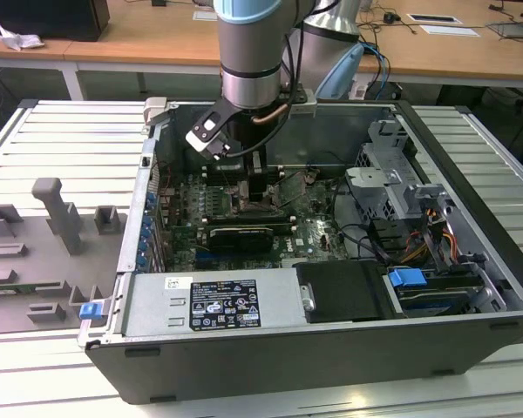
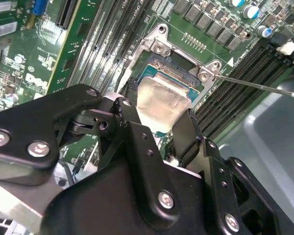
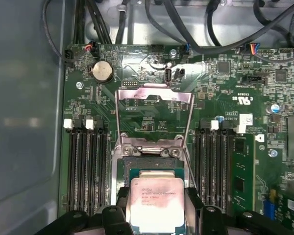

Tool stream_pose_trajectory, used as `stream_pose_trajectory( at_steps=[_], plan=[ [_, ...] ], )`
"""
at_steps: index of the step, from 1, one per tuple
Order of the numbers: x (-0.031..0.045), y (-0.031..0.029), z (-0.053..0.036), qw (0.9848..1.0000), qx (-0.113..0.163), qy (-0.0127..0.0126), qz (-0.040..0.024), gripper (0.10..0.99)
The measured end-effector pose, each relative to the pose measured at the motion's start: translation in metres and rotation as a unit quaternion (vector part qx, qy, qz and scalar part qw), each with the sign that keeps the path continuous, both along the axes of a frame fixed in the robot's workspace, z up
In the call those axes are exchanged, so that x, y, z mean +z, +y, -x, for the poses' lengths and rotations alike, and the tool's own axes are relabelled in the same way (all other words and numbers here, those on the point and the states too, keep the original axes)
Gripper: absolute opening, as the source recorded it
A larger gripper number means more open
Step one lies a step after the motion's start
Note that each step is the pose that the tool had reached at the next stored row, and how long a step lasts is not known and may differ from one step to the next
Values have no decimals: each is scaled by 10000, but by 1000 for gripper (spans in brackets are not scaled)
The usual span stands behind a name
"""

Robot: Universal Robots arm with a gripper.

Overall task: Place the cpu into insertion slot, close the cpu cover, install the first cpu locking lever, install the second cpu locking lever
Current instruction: 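Place the cpu into insertion slot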

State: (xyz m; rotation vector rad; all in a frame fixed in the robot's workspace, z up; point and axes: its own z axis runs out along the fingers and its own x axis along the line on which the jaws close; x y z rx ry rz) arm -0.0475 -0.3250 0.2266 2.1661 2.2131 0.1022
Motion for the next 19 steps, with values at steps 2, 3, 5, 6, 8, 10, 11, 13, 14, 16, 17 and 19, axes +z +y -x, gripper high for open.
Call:
stream_pose_trajectory(
  at_steps=[2,3,5,6,8,10,11,13,14,16,17,19],
  plan=[
    [-67,1,-24,10000,-4,5,0,529],
    [-87,1,-24,10000,-12,6,0,529],
    [-129,1,-24,10000,-39,6,0,529],
    [-140,2,-25,10000,-49,6,3,529],
    [-160,4,-25,10000,-75,6,8,529],
    [-173,9,-23,9999,-165,7,9,529],
    [-175,12,-21,9998,-174,7,8,529],
    [-193,18,-15,9999,-173,6,8,529],
    [-209,20,-14,9999,-151,6,8,529],
    [-225,24,-13,9999,-144,6,8,529],
    [-232,25,-13,9999,-141,6,8,529],
    [-257,27,-12,9999,-140,8,11,529]
  ],
)
